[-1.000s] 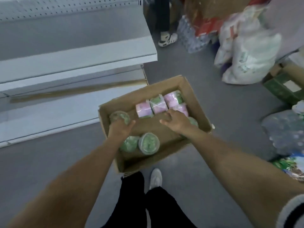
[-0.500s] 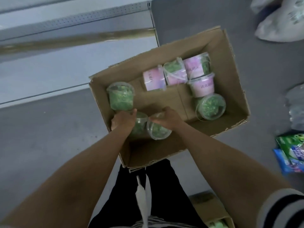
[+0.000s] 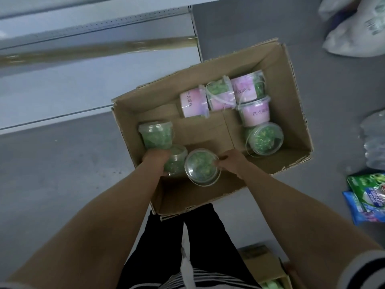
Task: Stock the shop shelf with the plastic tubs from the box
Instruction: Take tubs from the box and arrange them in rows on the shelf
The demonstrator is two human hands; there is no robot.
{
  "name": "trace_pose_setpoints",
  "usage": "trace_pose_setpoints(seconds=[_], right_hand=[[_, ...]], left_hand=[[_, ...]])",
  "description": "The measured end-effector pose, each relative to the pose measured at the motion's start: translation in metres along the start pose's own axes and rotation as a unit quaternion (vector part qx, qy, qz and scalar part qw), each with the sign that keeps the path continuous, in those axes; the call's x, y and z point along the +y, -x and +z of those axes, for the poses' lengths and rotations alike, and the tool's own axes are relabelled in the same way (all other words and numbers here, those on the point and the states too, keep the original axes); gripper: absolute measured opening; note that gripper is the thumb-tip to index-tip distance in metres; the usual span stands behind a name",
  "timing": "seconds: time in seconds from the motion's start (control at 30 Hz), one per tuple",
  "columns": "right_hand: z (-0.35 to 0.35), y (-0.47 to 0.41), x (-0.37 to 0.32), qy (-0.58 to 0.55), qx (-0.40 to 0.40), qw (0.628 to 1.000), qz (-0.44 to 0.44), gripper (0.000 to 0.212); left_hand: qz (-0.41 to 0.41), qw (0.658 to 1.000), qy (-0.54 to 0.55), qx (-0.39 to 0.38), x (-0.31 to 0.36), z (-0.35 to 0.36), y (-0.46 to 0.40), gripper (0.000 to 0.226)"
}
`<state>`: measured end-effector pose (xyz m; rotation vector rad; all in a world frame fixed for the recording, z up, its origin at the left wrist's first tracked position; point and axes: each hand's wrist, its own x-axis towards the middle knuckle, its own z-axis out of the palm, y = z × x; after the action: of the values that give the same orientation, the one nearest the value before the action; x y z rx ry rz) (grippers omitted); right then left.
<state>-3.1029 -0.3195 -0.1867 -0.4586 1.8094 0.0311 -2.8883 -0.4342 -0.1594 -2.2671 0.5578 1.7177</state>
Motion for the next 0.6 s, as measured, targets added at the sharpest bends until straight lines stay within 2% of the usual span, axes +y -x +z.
trace_pose_setpoints(seconds=[0.13, 0.37, 0.47, 0.53, 0.6], right_hand=[[-0.001, 0.013, -0.001, 0.025, 0.040, 0.999, -0.026, 0.040], [-0.023, 0.046, -0.004, -0.089, 0.028, 0.994, -0.054, 0.028], [-0.036, 0.072, -0.005, -0.148, 0.036, 0.986, -0.064, 0.027], [-0.044, 0.091, -0.005, -0.232, 0.019, 0.971, -0.054, 0.025], [-0.052, 0.111, -0.007, -0.293, 0.003, 0.955, -0.056, 0.040]], left_hand=[[-0.021, 0.999, 0.039, 0.006, -0.010, 0.004, 0.004, 0.033], [-0.046, 0.994, 0.104, -0.006, -0.027, 0.008, 0.041, 0.048], [-0.020, 0.990, 0.141, -0.010, -0.037, 0.006, 0.061, 0.052], [0.017, 0.984, 0.176, -0.016, -0.042, 0.002, 0.076, 0.051], [0.060, 0.974, 0.218, -0.022, -0.044, -0.008, 0.093, 0.052]])
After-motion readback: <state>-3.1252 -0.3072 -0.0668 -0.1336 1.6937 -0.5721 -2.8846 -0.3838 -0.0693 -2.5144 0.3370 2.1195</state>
